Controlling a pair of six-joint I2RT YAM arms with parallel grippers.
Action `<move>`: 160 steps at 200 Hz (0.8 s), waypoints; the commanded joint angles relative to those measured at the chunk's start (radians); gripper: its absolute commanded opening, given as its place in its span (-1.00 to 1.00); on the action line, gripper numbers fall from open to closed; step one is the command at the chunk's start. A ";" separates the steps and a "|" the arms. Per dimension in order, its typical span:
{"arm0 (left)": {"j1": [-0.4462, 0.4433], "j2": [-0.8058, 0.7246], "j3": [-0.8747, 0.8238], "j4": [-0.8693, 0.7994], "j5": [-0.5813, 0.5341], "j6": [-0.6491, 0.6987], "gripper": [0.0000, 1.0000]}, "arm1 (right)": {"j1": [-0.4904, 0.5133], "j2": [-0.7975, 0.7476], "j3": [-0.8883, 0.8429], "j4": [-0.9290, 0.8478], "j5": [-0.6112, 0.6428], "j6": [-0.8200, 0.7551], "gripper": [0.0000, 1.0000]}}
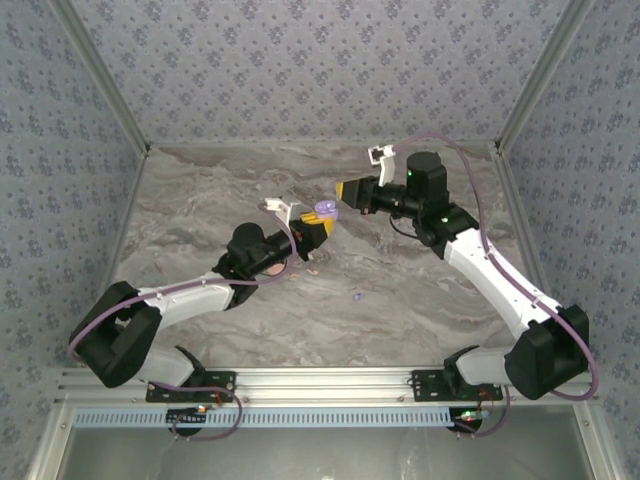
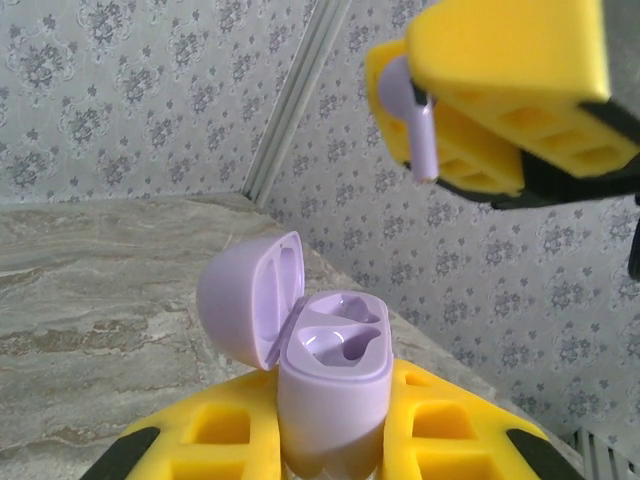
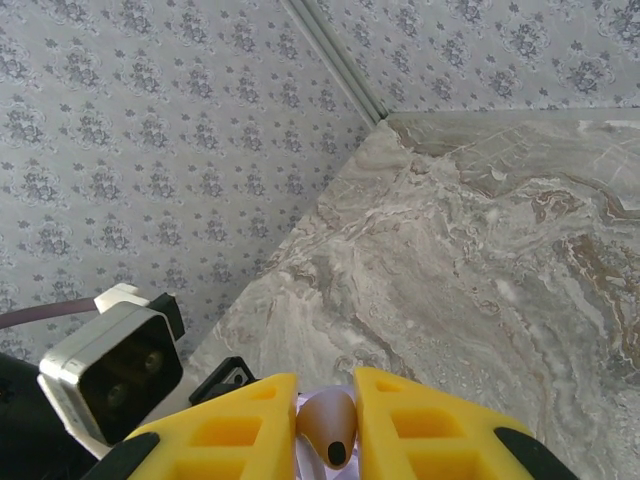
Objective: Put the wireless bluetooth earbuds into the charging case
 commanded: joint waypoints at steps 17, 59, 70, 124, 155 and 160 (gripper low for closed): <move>-0.013 0.001 0.062 0.042 -0.023 -0.031 -0.74 | 0.015 -0.027 -0.013 0.031 0.027 -0.003 -0.59; -0.022 0.004 0.079 0.032 -0.024 -0.032 -0.74 | 0.022 -0.024 -0.012 0.035 0.021 -0.012 -0.57; -0.022 0.007 0.081 0.033 -0.026 -0.034 -0.74 | 0.023 -0.022 -0.012 0.033 0.019 -0.014 -0.57; -0.024 0.008 0.089 0.033 -0.024 -0.044 -0.75 | 0.027 -0.010 -0.010 0.028 0.015 -0.021 -0.56; -0.023 0.008 0.089 0.034 -0.017 -0.045 -0.76 | 0.029 -0.005 -0.007 0.029 0.015 -0.024 -0.55; -0.026 0.008 0.089 0.033 -0.015 -0.044 -0.76 | 0.030 -0.002 -0.007 0.028 0.014 -0.025 -0.56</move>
